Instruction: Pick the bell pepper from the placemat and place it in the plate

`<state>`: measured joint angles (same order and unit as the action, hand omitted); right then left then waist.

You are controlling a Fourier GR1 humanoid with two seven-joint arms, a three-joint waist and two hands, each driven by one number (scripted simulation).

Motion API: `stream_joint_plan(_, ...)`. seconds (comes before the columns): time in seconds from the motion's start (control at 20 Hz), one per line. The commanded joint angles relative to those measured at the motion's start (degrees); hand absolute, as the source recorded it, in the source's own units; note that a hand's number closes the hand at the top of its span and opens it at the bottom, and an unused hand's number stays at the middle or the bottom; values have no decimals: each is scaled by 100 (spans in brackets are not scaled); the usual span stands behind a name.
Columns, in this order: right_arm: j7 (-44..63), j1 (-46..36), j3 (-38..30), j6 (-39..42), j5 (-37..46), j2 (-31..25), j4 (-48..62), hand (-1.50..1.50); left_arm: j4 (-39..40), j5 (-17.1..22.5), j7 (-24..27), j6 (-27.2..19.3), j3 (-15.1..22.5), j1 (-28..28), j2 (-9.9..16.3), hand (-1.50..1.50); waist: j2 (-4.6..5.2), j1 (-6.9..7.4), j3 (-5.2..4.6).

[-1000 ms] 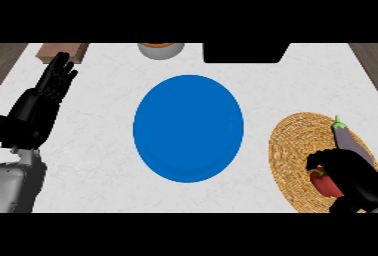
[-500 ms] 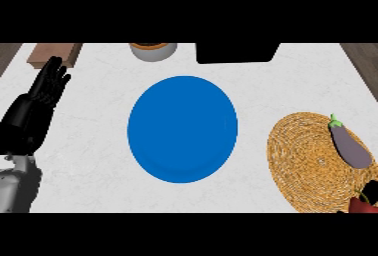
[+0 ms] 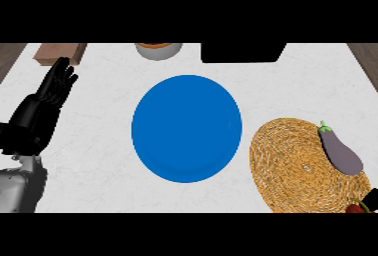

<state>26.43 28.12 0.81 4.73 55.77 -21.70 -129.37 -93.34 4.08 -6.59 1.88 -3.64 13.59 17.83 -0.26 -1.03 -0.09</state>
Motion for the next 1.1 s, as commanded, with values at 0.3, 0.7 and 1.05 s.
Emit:
stream_joint_plan(0.3, 448, -970, 1380, 204, -187, 816, -1466, 150, 99, 173, -32, 214, -136, 131, 79, 0, 15, 102, -2)
stream_joint_plan(0.7, 2139, -3688, 2533, 1167, 611, 1690, -435, 150, -119, 38, 0, 215, 14, -111, -88, 0, 23, 195, -4)
stream_joint_plan(1.05, 2483, -5434, 2216, 288, -182, 2159, 1712, 150, 322, -186, 205, 117, 5, 153, -237, 0, 46, 169, 6)
